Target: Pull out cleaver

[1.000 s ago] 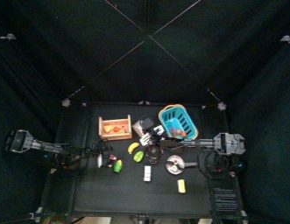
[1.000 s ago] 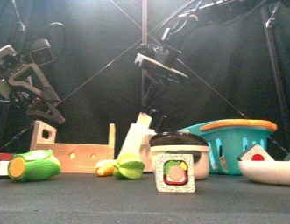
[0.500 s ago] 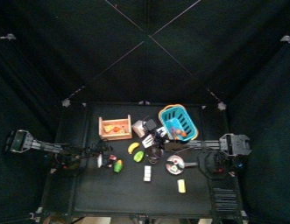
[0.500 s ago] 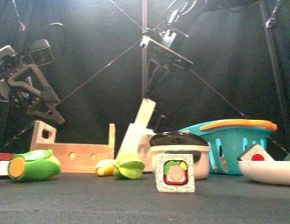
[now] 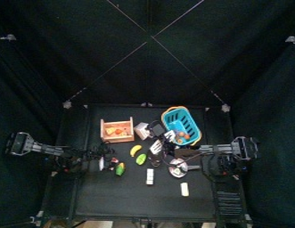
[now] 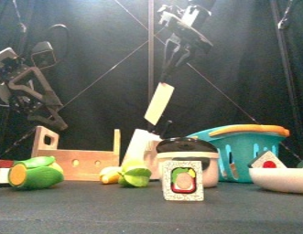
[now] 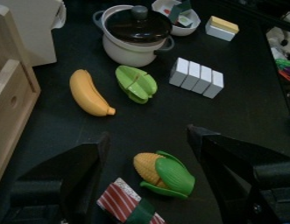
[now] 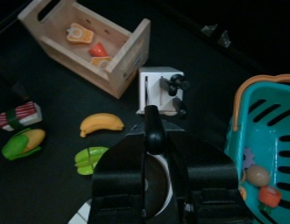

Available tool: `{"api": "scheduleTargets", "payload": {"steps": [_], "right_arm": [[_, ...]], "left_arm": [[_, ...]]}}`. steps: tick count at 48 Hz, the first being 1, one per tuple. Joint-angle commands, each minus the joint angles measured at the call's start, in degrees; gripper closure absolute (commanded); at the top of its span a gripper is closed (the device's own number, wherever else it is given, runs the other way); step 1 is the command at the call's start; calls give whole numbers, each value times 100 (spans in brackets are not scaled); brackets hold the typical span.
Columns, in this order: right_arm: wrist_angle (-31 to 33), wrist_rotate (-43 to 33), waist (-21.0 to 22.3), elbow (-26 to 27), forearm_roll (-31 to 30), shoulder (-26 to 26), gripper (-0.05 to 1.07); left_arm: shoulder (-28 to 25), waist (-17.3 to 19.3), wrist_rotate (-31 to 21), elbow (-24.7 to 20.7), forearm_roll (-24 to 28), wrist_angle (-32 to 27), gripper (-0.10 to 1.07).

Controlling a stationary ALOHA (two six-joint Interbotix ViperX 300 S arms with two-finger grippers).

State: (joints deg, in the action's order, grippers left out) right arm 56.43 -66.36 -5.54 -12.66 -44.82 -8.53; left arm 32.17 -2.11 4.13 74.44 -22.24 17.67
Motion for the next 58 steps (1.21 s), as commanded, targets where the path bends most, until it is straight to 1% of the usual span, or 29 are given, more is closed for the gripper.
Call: {"api": "scheduleTargets", "payload": {"steps": [1,7,11,21,24,30,36,44,58], "right_arm": [[-88,-35,-316,-105,-176,-360,67],[-343,-167,-633,-387,-422,-536,67],[-598,-483,-844,-677,-694,-686,67],[-1116,-1512,-1222,-1644,-1731,-1266,67],[-1301,-1942,-1274,-2004,-2048,-1459,67],[-1556,-2646,-1283,-2540,-2487,-1714,67],[-1837,-3050,-1310,-2988,-2988,-1925,67],[-2259,-3085,-1327,-3252,-3357,-2092,67],[-2364,-3085,-1318,-3384,-3340,-2127,67]], "left_arm": [[-9,9,0,-53,0,18,-4],[-9,0,0,-62,0,18,-4],[-9,0,0,-62,0,18,-4],[-9,0,9,-79,9,26,-4],[0,0,9,-79,9,35,-4],[0,0,18,-97,9,53,-4],[-9,-9,26,-97,18,62,-4],[0,-9,35,-97,114,79,-4],[-9,-62,35,-105,141,167,-4]]}}
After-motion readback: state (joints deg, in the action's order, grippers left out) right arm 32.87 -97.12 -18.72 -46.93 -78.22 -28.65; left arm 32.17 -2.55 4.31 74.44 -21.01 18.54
